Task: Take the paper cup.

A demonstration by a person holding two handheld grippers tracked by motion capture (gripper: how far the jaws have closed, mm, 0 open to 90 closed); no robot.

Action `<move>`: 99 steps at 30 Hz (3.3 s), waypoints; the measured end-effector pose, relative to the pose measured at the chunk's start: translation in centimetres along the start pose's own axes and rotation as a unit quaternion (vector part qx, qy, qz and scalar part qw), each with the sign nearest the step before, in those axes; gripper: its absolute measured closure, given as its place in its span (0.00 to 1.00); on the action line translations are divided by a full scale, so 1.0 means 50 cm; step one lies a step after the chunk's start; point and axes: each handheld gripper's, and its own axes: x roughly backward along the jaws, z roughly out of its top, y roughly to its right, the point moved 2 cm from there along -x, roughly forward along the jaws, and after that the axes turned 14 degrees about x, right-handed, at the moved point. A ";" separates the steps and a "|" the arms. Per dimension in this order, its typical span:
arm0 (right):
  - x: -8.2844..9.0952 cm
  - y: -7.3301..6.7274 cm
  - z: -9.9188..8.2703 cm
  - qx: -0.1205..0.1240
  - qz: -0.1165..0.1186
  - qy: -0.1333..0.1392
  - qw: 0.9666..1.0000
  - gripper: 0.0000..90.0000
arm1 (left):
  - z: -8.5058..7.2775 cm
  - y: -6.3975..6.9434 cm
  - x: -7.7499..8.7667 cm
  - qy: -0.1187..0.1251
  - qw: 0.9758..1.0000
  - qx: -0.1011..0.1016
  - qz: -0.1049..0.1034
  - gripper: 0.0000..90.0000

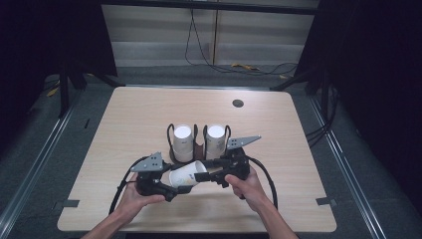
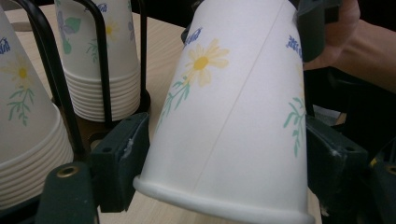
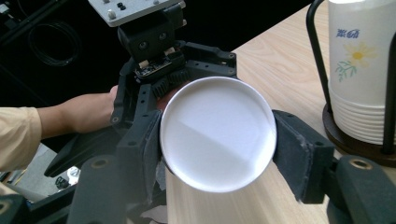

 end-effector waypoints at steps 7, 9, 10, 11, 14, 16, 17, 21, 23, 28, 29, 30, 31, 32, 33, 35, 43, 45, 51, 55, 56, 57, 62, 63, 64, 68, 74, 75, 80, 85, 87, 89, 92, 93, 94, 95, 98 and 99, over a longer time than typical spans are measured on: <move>-0.006 0.000 -0.003 0.003 -0.005 -0.012 1.000 0.39 | -0.001 0.000 0.002 -0.001 1.000 -0.001 0.003 0.28; -0.007 0.000 -0.003 0.003 -0.007 -0.014 1.000 0.37 | -0.002 0.001 0.002 0.000 1.000 -0.001 0.002 0.28; -0.008 0.000 -0.003 0.002 -0.009 -0.015 1.000 0.34 | -0.002 0.002 0.002 -0.002 1.000 0.001 0.002 0.28; -0.009 0.001 -0.004 0.002 -0.016 -0.019 1.000 0.29 | -0.003 0.003 0.001 -0.004 1.000 0.001 0.000 0.27; -0.010 0.002 -0.004 0.001 -0.022 -0.021 1.000 0.24 | -0.004 0.005 0.000 -0.014 1.000 -0.002 0.001 0.27; -0.010 0.002 -0.004 0.002 -0.022 -0.022 1.000 0.23 | -0.004 0.005 0.000 -0.017 1.000 -0.003 0.003 0.27; -0.010 0.001 -0.004 0.002 -0.024 -0.023 0.999 0.21 | -0.004 0.005 0.000 -0.017 1.000 -0.003 0.003 0.27; -0.009 0.001 -0.003 0.005 -0.028 -0.026 0.999 0.19 | -0.006 0.002 0.000 -0.024 1.000 0.000 0.010 0.28; -0.012 0.000 -0.005 0.010 -0.037 -0.036 0.999 0.19 | -0.006 -0.001 0.001 -0.032 0.999 0.005 0.020 0.28; -0.012 0.000 -0.005 0.015 -0.040 -0.042 0.998 0.19 | -0.007 -0.003 0.001 -0.041 0.999 0.006 0.023 0.28; -0.010 0.000 -0.005 0.018 -0.044 -0.047 0.998 0.19 | -0.007 -0.003 0.001 -0.041 0.999 0.006 0.023 0.28; -0.010 0.000 -0.005 0.018 -0.044 -0.047 0.998 0.19 | -0.006 -0.003 0.001 -0.044 0.999 0.005 0.024 0.28; -0.007 -0.001 -0.004 0.027 -0.053 -0.057 0.997 0.19 | -0.005 -0.004 0.003 -0.049 0.999 0.003 0.025 0.28; -0.006 -0.003 -0.004 0.031 -0.057 -0.065 0.996 0.19 | -0.004 -0.004 0.005 -0.052 0.998 0.004 0.024 0.28; -0.006 -0.003 -0.004 0.031 -0.057 -0.065 0.996 0.19 | -0.004 -0.004 0.005 -0.052 0.998 0.004 0.024 0.28; -0.006 -0.006 -0.007 0.042 -0.060 -0.081 0.994 0.19 | -0.003 0.000 0.005 -0.058 0.998 0.004 0.019 0.28; -0.003 -0.011 -0.011 0.058 -0.057 -0.110 0.991 0.20 | -0.004 0.002 0.001 -0.084 0.996 -0.003 0.033 0.28; -0.003 -0.012 -0.012 0.059 -0.051 -0.115 0.990 0.22 | -0.004 0.002 -0.002 -0.087 0.996 -0.004 0.033 0.28; -0.008 -0.018 -0.015 0.074 -0.045 -0.149 0.985 0.22 | 0.004 0.006 -0.008 -0.116 0.992 -0.018 0.036 0.28; -0.009 -0.020 -0.016 0.084 -0.047 -0.169 0.981 0.21 | 0.001 0.009 -0.011 -0.137 0.990 -0.023 0.036 0.28; -0.010 -0.021 -0.016 0.093 -0.053 -0.180 0.978 0.21 | -0.002 0.010 -0.014 -0.147 0.988 -0.024 0.037 0.28; -0.010 -0.021 -0.016 0.093 -0.053 -0.180 0.978 0.21 | -0.002 0.010 -0.014 -0.147 0.988 -0.024 0.037 0.28; -0.017 -0.028 -0.017 0.110 -0.038 -0.214 0.970 0.21 | -0.003 0.009 -0.019 -0.155 0.987 -0.029 0.040 0.28; -0.020 -0.029 -0.017 0.115 -0.037 -0.225 0.967 0.21 | -0.001 0.009 -0.021 -0.153 0.987 -0.030 0.040 0.28; -0.022 -0.029 -0.015 0.122 -0.038 -0.234 0.964 0.21 | 0.000 0.007 -0.021 -0.155 0.987 -0.032 0.041 0.28; -0.028 -0.029 -0.007 0.131 -0.032 -0.249 0.959 0.21 | 0.005 0.005 -0.022 -0.162 0.985 -0.037 0.046 0.28; -0.045 -0.030 -0.013 0.149 -0.024 -0.290 0.945 0.23 | -0.007 0.006 -0.027 -0.177 0.982 -0.044 0.049 0.28; -0.047 -0.030 -0.015 0.151 -0.024 -0.298 0.942 0.23 | -0.007 0.006 -0.027 -0.177 0.982 -0.044 0.049 0.28; -0.053 -0.027 -0.021 0.158 -0.029 -0.309 0.938 0.22 | -0.016 0.010 -0.033 -0.185 0.981 -0.047 0.044 0.28; -0.054 -0.024 -0.021 0.161 -0.030 -0.302 0.939 0.23 | -0.016 0.014 -0.035 -0.186 0.981 -0.050 0.039 0.28; -0.054 -0.025 -0.021 0.160 -0.026 -0.296 0.941 0.24 | -0.016 0.014 -0.036 -0.183 0.981 -0.051 0.040 0.28; -0.056 -0.025 -0.023 0.165 -0.023 -0.295 0.941 0.24 | -0.015 0.014 -0.037 -0.182 0.981 -0.058 0.040 0.28; -0.059 -0.026 -0.024 0.165 -0.021 -0.298 0.940 0.24 | -0.015 0.016 -0.038 -0.183 0.981 -0.058 0.037 0.28; -0.059 -0.026 -0.024 0.165 -0.021 -0.298 0.940 0.24 | -0.016 0.016 -0.038 -0.183 0.981 -0.058 0.036 0.28; -0.061 -0.028 -0.025 0.168 -0.017 -0.297 0.940 0.25 | -0.016 0.018 -0.039 -0.184 0.981 -0.058 0.036 0.28; -0.062 -0.029 -0.026 0.168 -0.013 -0.296 0.940 0.26 | -0.016 0.018 -0.039 -0.184 0.981 -0.058 0.036 0.28; -0.065 -0.031 -0.028 0.171 -0.010 -0.298 0.939 0.30 | -0.017 0.020 -0.040 -0.190 0.979 -0.065 0.031 0.28; -0.065 -0.031 -0.028 0.171 -0.010 -0.298 0.939 0.30 | -0.017 0.020 -0.040 -0.190 0.979 -0.065 0.031 0.28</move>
